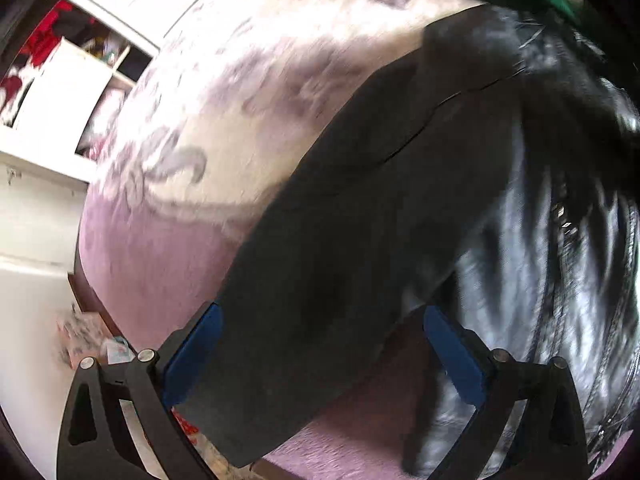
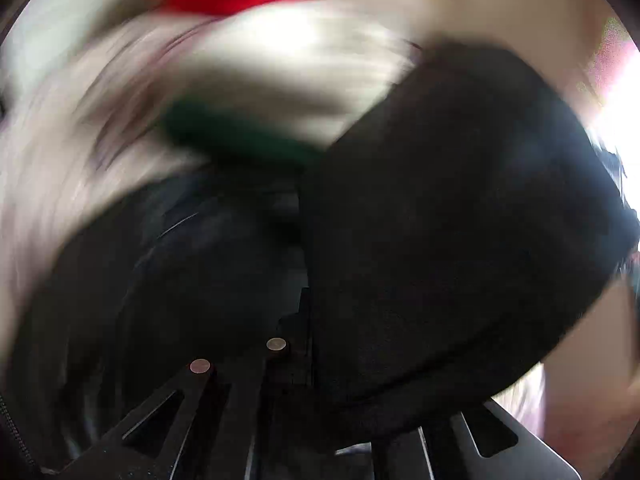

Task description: Fold large clothes

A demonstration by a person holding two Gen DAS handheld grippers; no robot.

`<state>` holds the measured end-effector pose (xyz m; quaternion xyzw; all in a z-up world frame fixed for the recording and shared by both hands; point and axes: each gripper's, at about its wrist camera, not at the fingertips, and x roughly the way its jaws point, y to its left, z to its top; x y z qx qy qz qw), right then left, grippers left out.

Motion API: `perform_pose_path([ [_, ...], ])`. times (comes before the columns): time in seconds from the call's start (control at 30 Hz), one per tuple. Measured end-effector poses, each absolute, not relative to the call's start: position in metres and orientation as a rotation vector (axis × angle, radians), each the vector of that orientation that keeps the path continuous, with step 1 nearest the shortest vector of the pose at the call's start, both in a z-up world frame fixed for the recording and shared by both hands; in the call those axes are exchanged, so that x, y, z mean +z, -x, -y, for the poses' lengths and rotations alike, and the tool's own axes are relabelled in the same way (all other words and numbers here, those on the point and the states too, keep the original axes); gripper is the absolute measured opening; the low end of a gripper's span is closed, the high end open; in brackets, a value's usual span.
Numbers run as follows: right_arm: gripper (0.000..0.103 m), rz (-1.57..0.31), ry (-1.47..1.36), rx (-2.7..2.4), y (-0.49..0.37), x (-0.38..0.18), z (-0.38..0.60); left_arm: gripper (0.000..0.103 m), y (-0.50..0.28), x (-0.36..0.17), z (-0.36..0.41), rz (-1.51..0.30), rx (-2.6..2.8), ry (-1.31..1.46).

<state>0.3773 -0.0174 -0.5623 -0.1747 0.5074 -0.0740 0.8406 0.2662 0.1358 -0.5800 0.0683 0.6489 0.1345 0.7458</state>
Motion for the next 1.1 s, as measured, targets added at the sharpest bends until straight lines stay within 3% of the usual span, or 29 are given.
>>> perform_pose_path([
  [0.1, 0.005, -1.186, 0.534, -0.003, -0.381, -0.621, -0.058, 0.103, -0.258, -0.580, -0.156, -1.423, 0.288, -0.131],
  [0.17, 0.016, -1.305, 0.537, 0.074, -0.380, -0.642, -0.076, 0.103, -0.263, -0.581, -0.165, -1.418, 0.283, -0.129],
  [0.27, 0.047, -1.397, 0.360, 0.149, -0.366, -0.631, -0.068, 0.103, -0.257, -0.579, -0.173, -1.411, 0.282, -0.131],
  [0.33, 0.074, -1.433, 0.161, 0.172, -0.351, -0.604, -0.040, 0.103, -0.255, -0.574, -0.175, -1.406, 0.288, -0.135],
  [0.4, 0.074, -1.413, -0.034, 0.105, -0.320, -0.566, 0.010, 0.103, -0.256, -0.570, -0.172, -1.407, 0.301, -0.136],
  [0.5, 0.074, -1.403, -0.095, -0.122, -0.278, -0.542, 0.081, 0.103, -0.254, -0.564, -0.165, -1.405, 0.332, -0.130],
  [0.67, 0.073, -1.465, -0.117, -0.276, -0.256, -0.580, 0.172, 0.103, -0.250, -0.565, -0.144, -1.396, 0.399, -0.174],
  [0.7, 0.061, -1.476, -0.067, -0.268, -0.258, -0.590, 0.173, 0.103, -0.249, -0.567, -0.136, -1.402, 0.411, -0.187],
  [0.73, 0.040, -1.483, -0.025, -0.266, -0.264, -0.594, 0.176, 0.103, -0.247, -0.569, -0.128, -1.414, 0.419, -0.189],
  [0.8, 0.022, -1.452, 0.058, -0.333, -0.260, -0.605, 0.185, 0.103, -0.246, -0.574, -0.122, -1.451, 0.424, -0.161],
  [0.93, 0.030, -1.425, -0.228, -0.471, -0.229, -0.610, 0.269, 0.103, -0.250, -0.588, -0.120, -1.519, 0.451, -0.063],
  [0.97, 0.031, -1.451, -0.234, -0.452, -0.222, -0.617, 0.274, 0.103, -0.250, -0.592, -0.124, -1.535, 0.475, -0.030],
  [1.03, 0.046, -1.457, -0.172, -0.414, -0.215, -0.616, 0.269, 0.103, -0.248, -0.597, -0.134, -1.565, 0.525, 0.047],
  [1.1, 0.049, -1.497, -0.147, -0.412, -0.206, -0.611, 0.267, 0.103, -0.240, -0.594, -0.144, -1.564, 0.555, 0.127],
])
